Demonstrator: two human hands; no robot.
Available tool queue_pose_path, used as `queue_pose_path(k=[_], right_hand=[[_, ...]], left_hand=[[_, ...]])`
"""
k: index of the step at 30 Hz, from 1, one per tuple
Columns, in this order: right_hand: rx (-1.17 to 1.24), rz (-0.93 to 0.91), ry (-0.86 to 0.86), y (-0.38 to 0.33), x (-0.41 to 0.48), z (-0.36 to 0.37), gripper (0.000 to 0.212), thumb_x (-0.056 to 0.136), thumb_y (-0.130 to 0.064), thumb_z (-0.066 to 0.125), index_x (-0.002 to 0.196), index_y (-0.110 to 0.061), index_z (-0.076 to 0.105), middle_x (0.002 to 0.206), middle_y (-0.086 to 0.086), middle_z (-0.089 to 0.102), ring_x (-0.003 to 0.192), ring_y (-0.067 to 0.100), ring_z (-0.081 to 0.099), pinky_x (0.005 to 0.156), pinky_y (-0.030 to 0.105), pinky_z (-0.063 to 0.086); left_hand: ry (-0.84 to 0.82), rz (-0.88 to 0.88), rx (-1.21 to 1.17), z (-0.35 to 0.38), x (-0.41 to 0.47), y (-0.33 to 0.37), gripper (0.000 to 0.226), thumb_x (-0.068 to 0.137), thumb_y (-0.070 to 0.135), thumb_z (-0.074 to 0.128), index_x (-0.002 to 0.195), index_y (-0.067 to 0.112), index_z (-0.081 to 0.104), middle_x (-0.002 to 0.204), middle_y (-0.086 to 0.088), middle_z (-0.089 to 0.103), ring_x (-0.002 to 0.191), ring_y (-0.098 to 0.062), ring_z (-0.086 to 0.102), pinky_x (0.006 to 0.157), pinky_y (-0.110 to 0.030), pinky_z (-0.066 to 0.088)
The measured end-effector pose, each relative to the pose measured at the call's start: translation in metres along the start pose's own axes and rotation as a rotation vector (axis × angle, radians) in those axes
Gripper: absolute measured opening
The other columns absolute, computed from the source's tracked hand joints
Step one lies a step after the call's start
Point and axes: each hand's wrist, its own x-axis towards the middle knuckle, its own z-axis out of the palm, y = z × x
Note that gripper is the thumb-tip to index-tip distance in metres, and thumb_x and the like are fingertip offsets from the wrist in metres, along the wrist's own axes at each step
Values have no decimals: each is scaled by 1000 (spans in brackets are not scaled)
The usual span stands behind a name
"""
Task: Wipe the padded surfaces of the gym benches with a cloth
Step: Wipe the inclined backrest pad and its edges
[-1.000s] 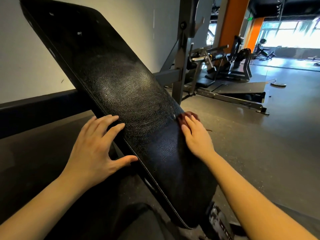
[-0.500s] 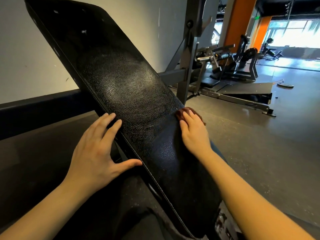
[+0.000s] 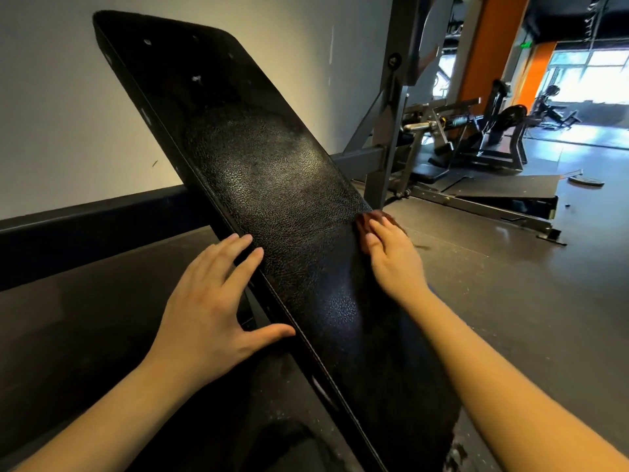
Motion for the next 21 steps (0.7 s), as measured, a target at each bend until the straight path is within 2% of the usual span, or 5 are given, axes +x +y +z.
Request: queue_pose_path(k=[2,8,11,15,21], right_hand=[[1,-50,19,-32,-3,11,51,96,-34,43,132,-3,63,144,18,55,134,39,48,118,40,28],[-59,-638,-158,-61,-80,11,53,102,-41,45,149,-18,49,163,4,36,153,22,26,126,35,18],[-111,-391,-68,-10,-39,5,57,102,-48,40,148,-17,53,160,6,40,150,25,34,125,41,24],[-24,-39,-1,-9,29,2,44,106,-29,41,141,-8,57,153,13,48,140,34,45,117,39,31],[3,-534,-89,-105,-36,31,47,102,-31,44,144,-14,56,158,7,43,149,31,33,125,36,18]], left_hand=[[-3,6,-4,-2,3,-2,102,74,86,56,144,12,56,155,-6,45,148,-26,38,121,-52,31],[31,6,4,-13,16,-21,97,77,82,57,145,13,54,155,-4,44,145,-26,41,124,-48,26],[29,-23,14,-21,23,-33,103,74,86,55,147,13,51,157,-3,41,147,-25,37,125,-47,23],[14,-61,12,-27,35,-42,106,73,89,53,149,16,50,159,-2,38,148,-24,34,124,-45,22],[96,-188,-107,-27,55,-57,82,86,69,48,151,19,47,160,1,38,148,-22,34,122,-51,29]])
